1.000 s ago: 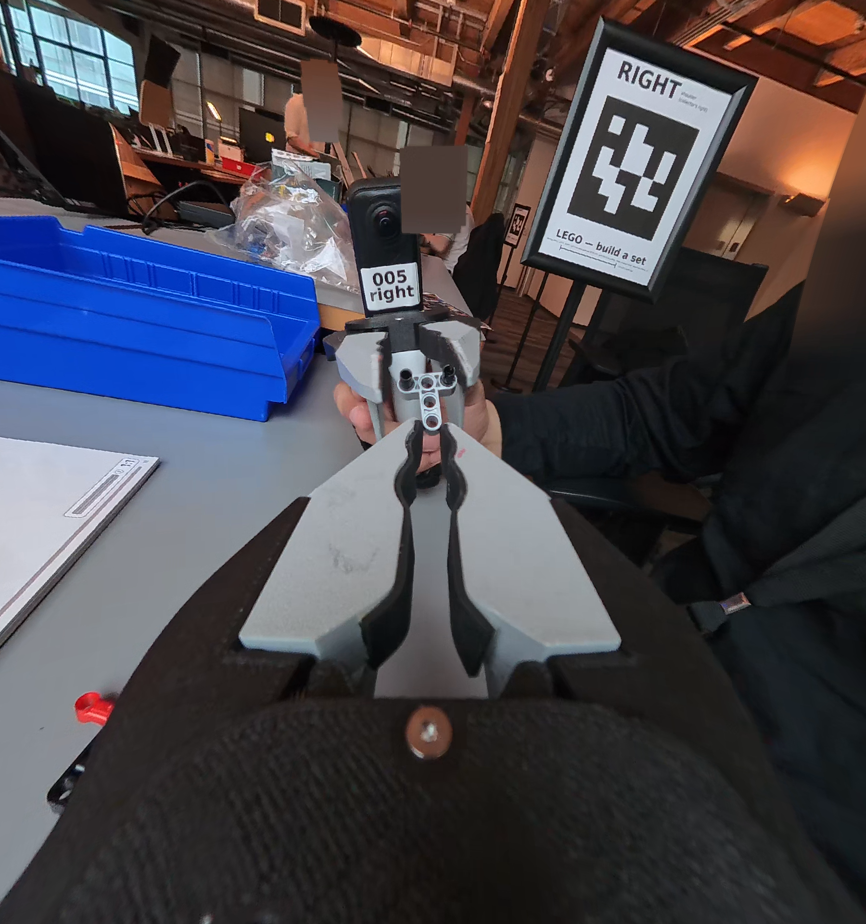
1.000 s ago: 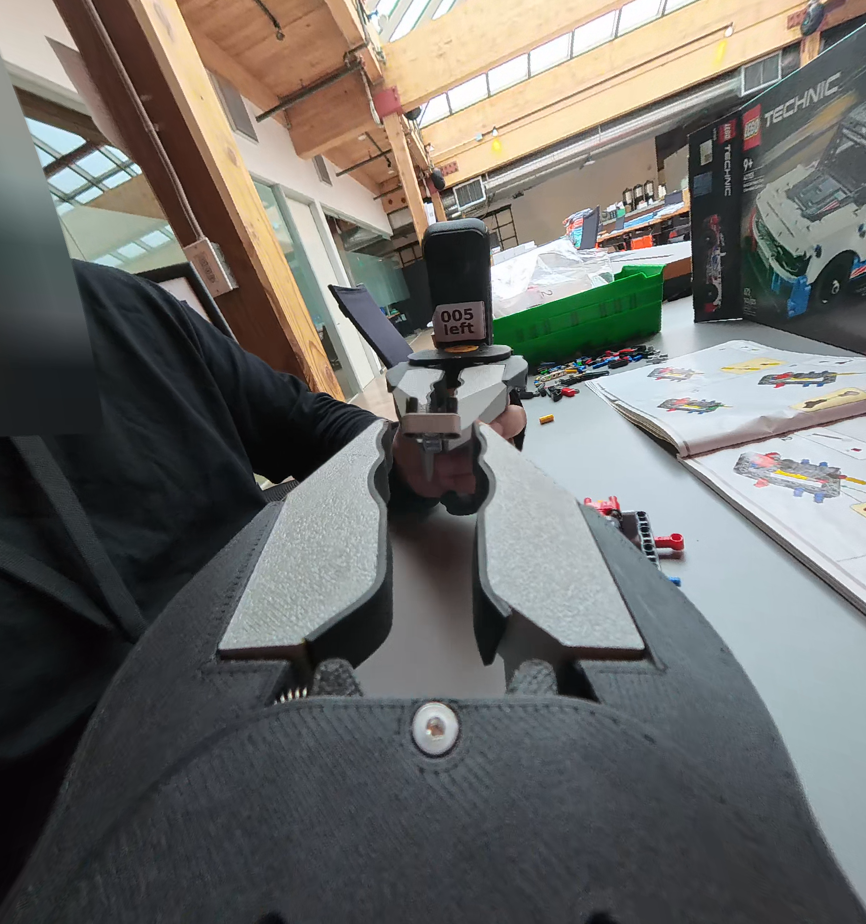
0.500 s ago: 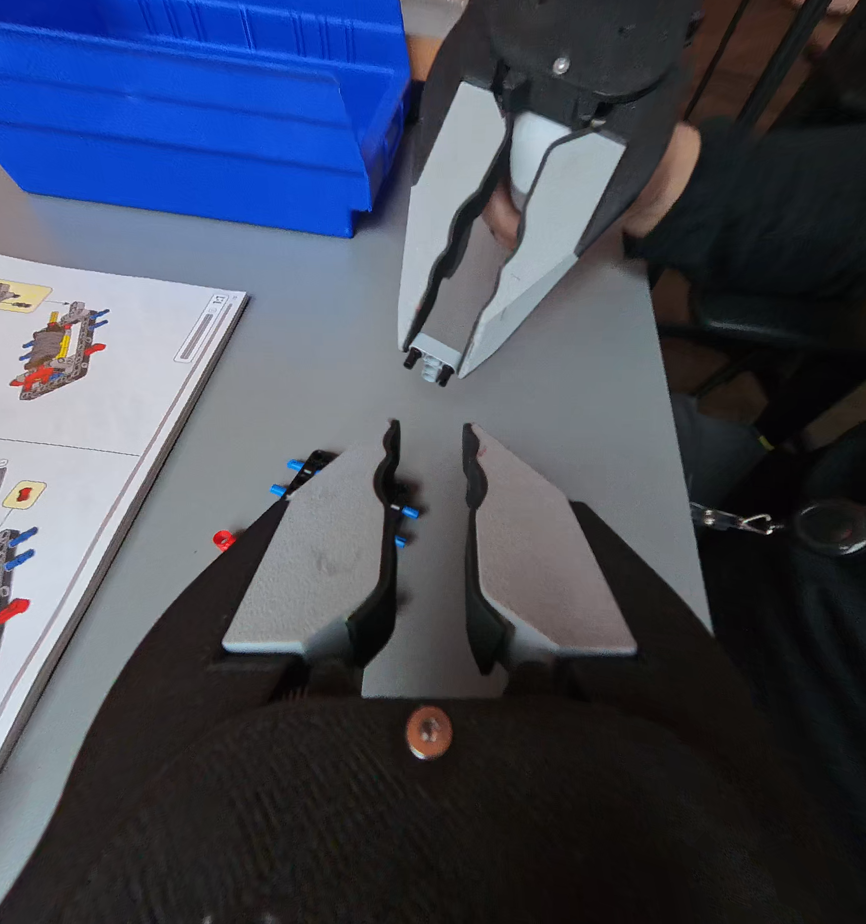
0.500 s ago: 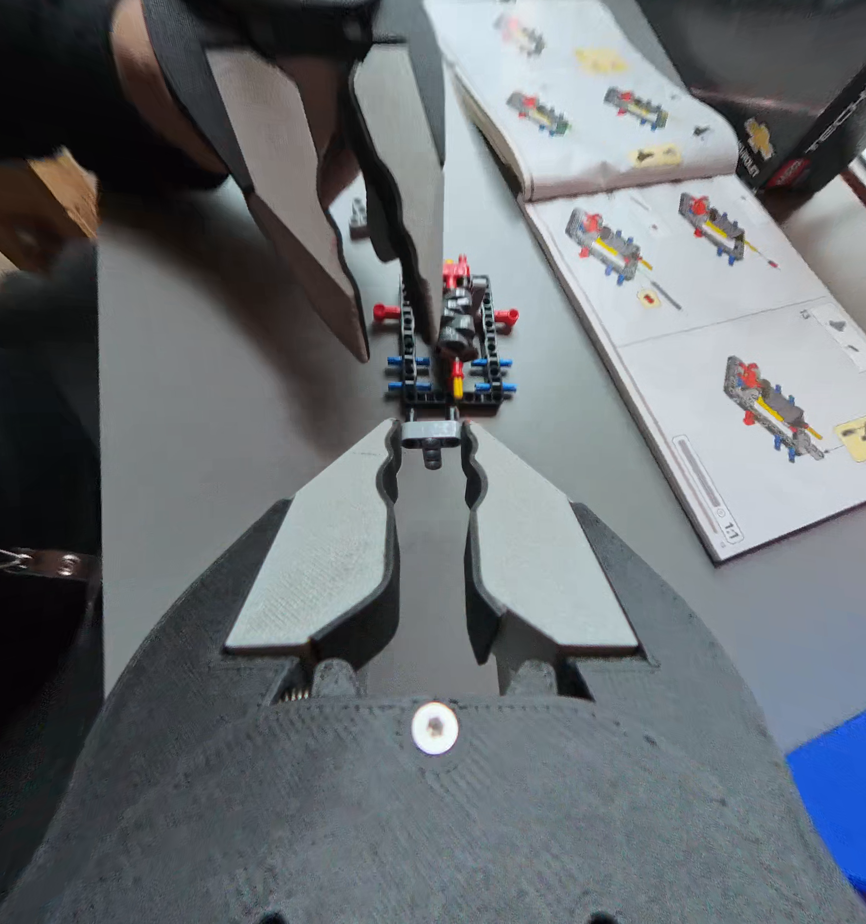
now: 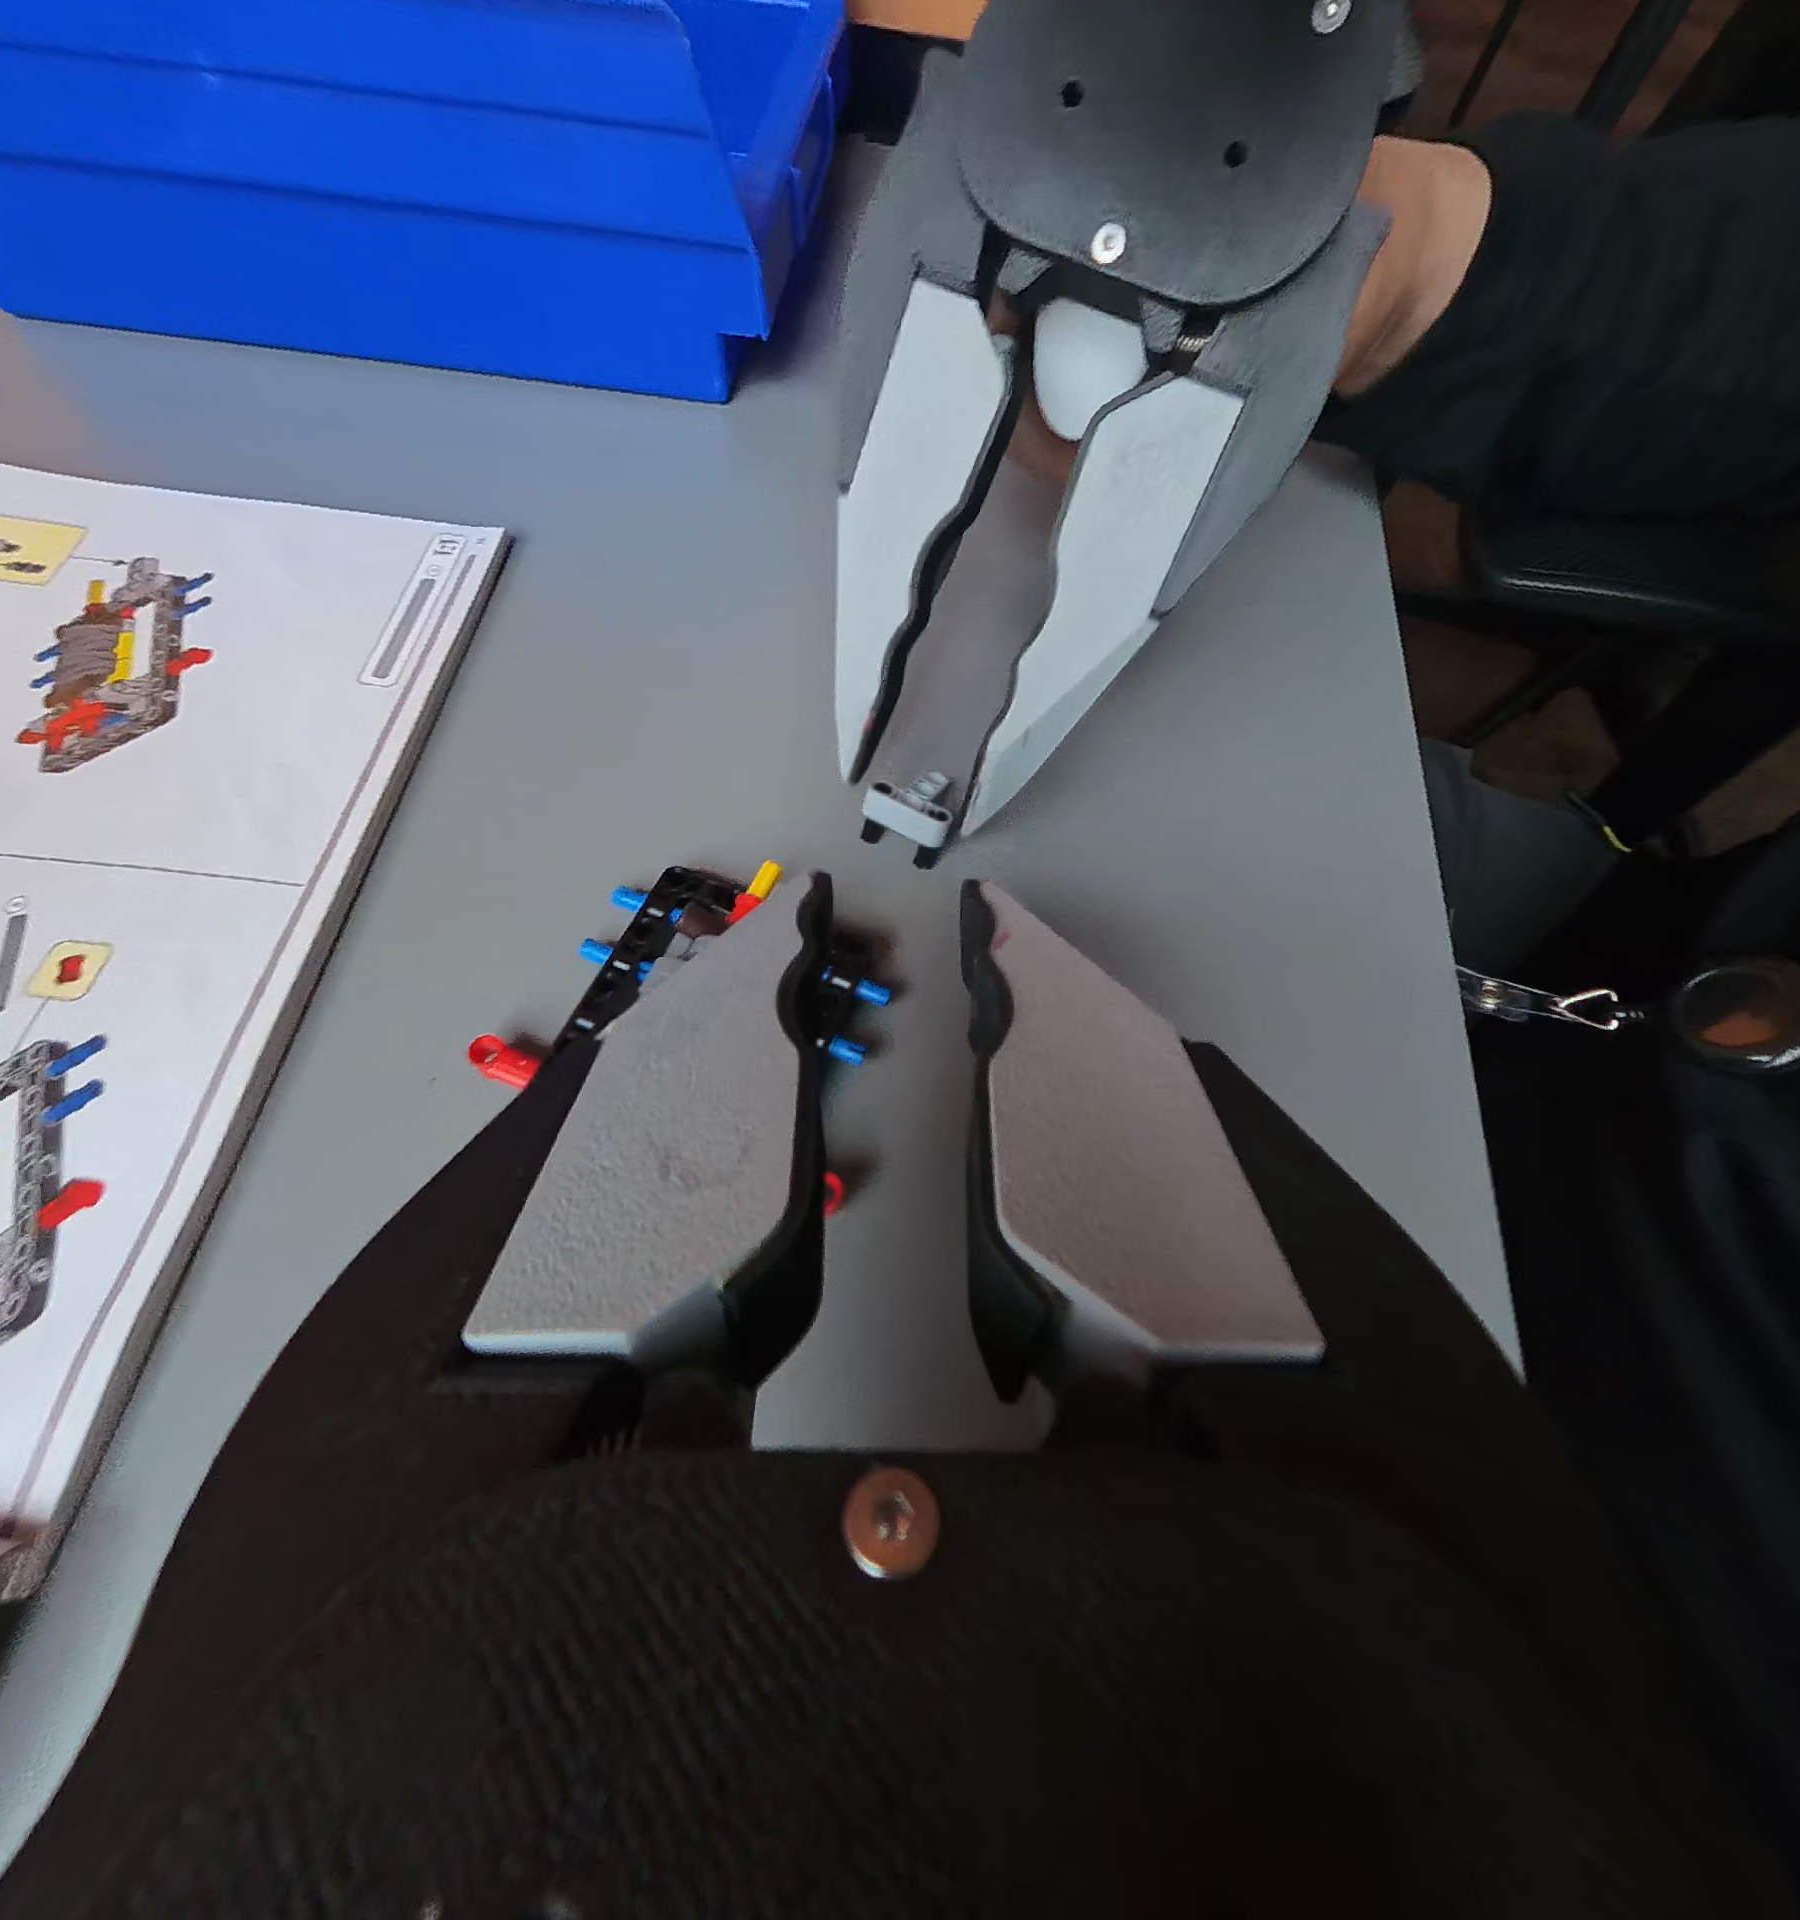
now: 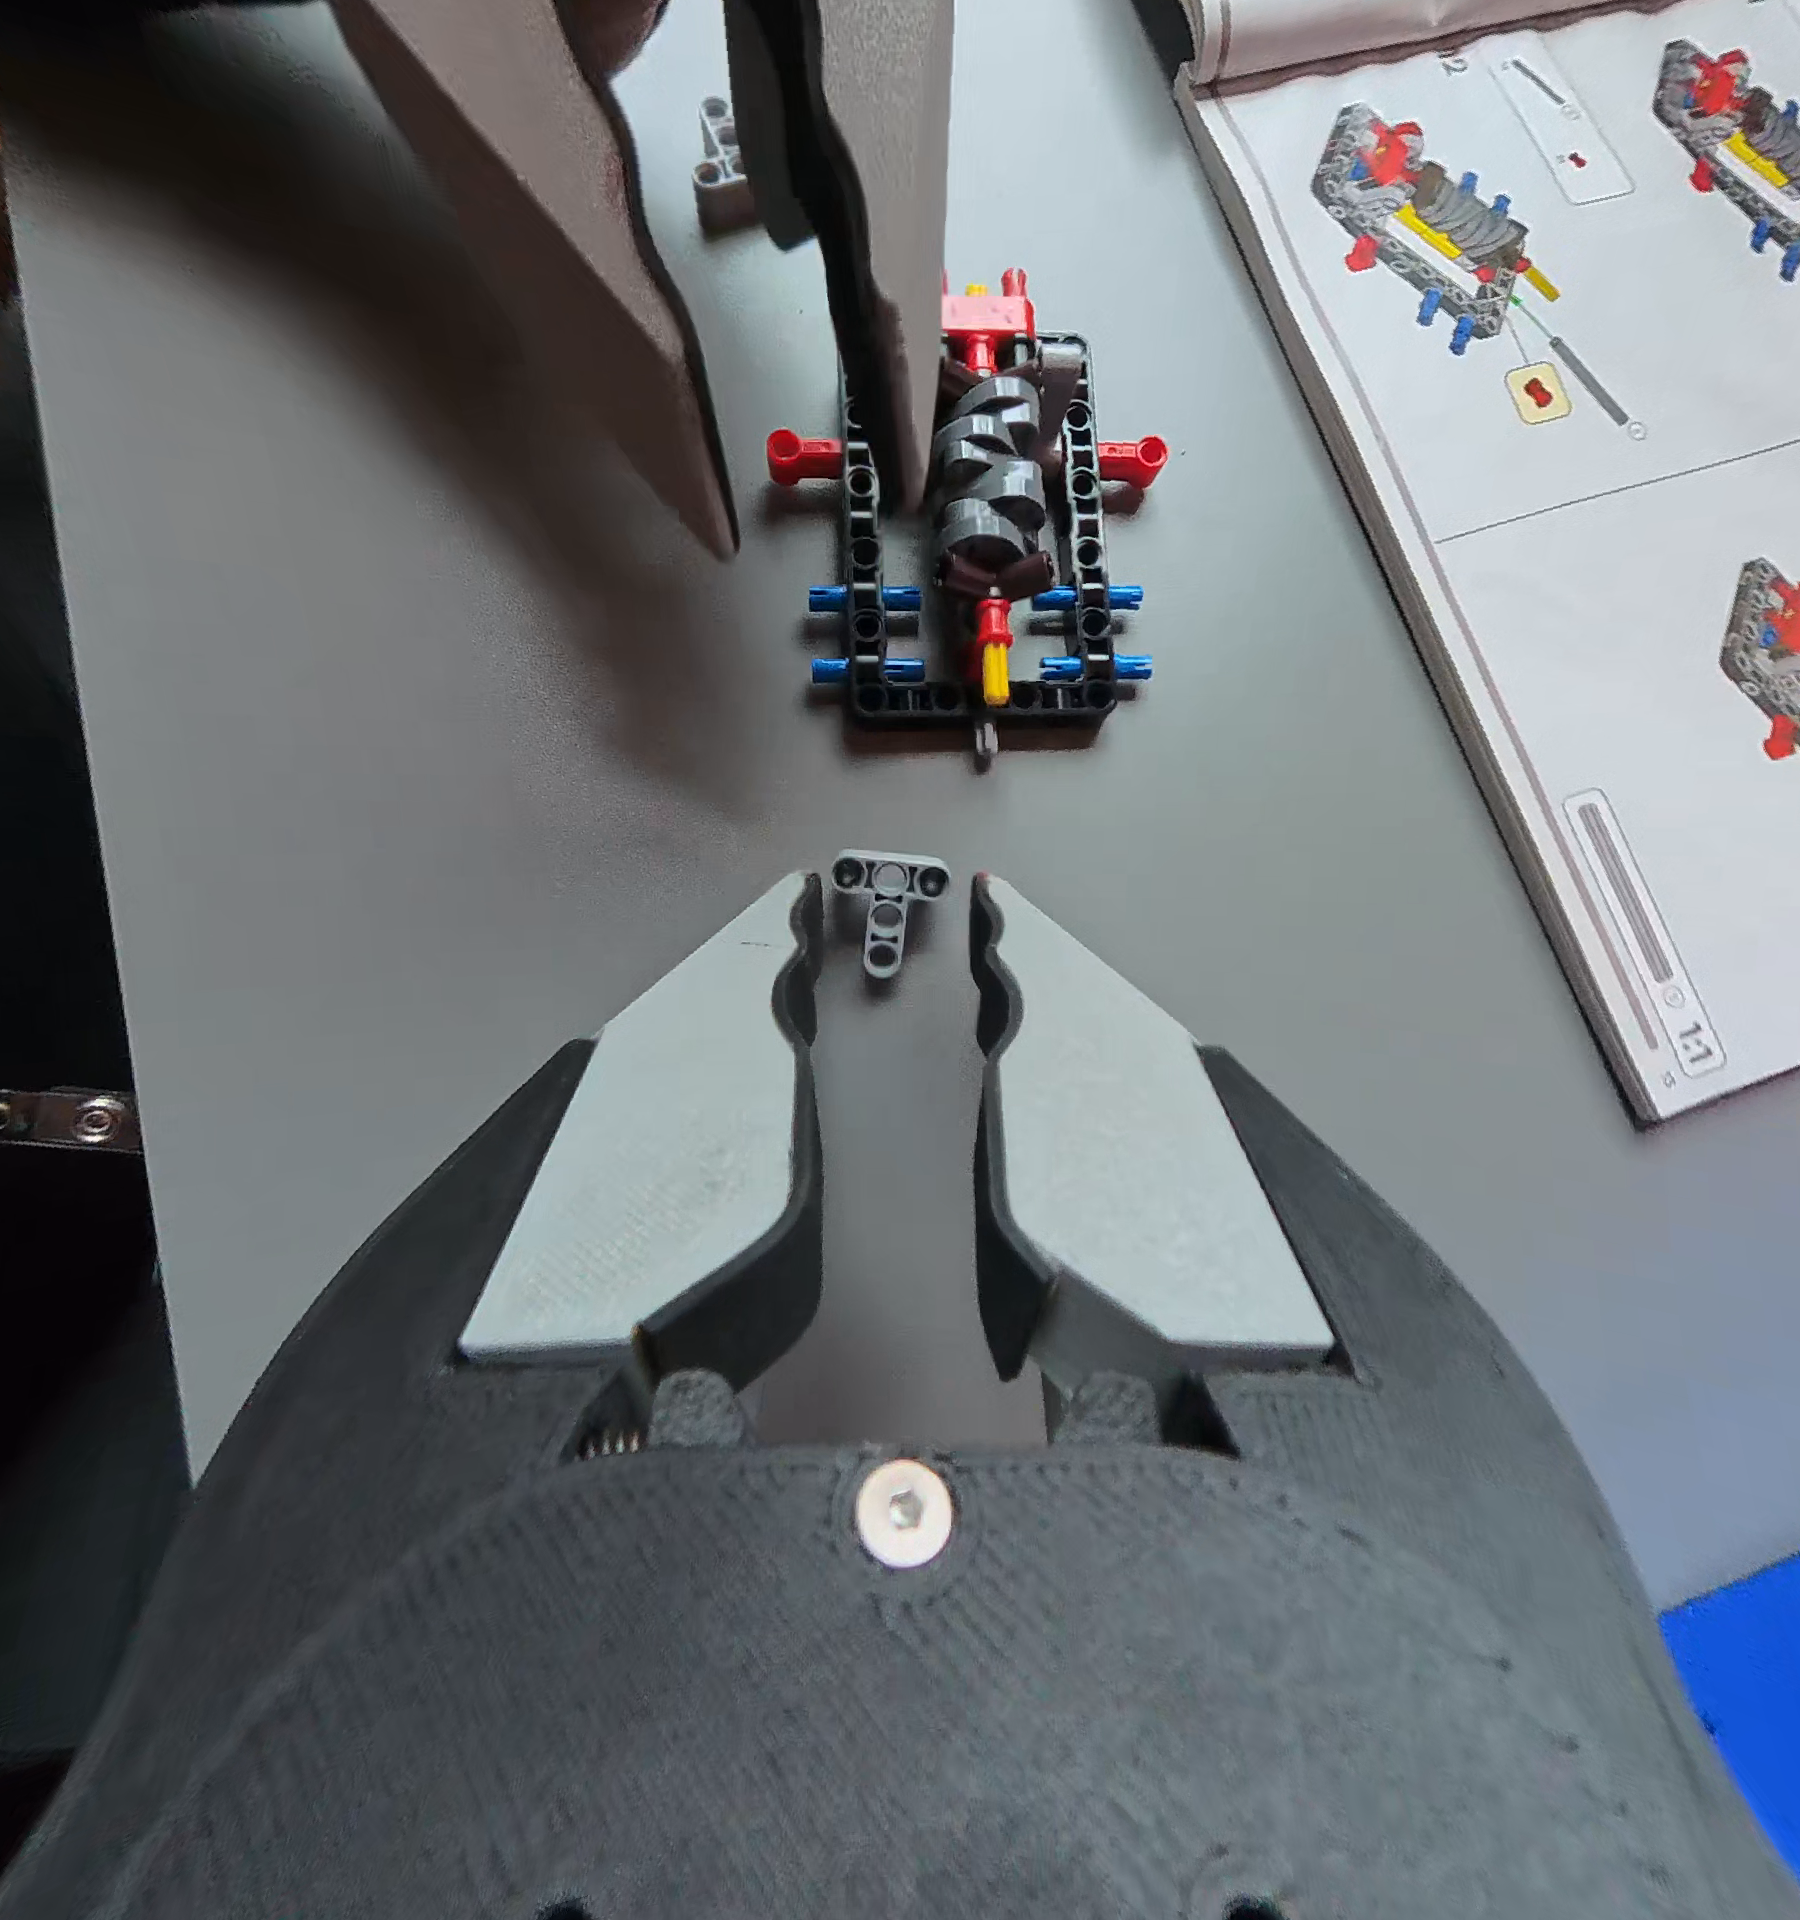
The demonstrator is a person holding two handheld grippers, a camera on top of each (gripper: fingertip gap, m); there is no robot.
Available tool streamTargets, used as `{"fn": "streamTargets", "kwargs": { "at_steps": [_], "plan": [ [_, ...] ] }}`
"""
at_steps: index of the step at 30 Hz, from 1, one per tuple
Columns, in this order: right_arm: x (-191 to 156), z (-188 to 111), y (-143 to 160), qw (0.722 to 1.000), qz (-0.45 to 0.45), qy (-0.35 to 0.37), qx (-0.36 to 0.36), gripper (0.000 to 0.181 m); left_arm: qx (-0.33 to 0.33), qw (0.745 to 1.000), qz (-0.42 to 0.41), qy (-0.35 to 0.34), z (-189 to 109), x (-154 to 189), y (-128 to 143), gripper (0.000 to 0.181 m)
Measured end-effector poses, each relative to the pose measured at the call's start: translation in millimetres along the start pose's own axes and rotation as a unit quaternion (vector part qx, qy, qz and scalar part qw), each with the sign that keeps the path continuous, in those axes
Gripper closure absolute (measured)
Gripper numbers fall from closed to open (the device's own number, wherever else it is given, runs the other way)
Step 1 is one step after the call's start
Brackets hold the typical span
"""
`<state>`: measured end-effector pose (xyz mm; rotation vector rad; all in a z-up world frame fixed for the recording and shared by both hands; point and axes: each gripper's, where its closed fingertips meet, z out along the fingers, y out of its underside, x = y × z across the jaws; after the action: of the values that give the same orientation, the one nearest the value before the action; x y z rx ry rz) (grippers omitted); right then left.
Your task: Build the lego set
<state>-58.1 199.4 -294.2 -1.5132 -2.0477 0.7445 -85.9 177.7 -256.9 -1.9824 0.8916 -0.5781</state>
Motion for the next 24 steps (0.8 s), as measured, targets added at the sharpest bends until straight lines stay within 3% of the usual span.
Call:
{"fn": "streamTargets", "kwargs": {
  "at_steps": [4,7,14,24],
  "plan": [
    [0.5,-10.6,5.8,0.999,0.033,-0.013,0.011,0.152,0.004,1.000,-0.001,-0.011,-15.7,-14.7,0.3,0.155],
    [-2.6,-6.7,5.2,0.998,0.047,-0.021,0.025,0.149,-0.024,0.999,0.013,-0.024,-24.0,-27.1,10.0,0.142],
    [-4.6,5.7,-0.6,0.999,0.045,-0.017,0.023,0.160,-0.081,0.996,0.047,-0.006,-30.4,-48.9,36.3,0.129],
    [0.2,-1.2,-26.7,0.997,0.019,-0.005,0.068,0.160,-0.098,0.987,0.109,0.060,-11.1,-44.4,37.8,0.150]
  ]
}}
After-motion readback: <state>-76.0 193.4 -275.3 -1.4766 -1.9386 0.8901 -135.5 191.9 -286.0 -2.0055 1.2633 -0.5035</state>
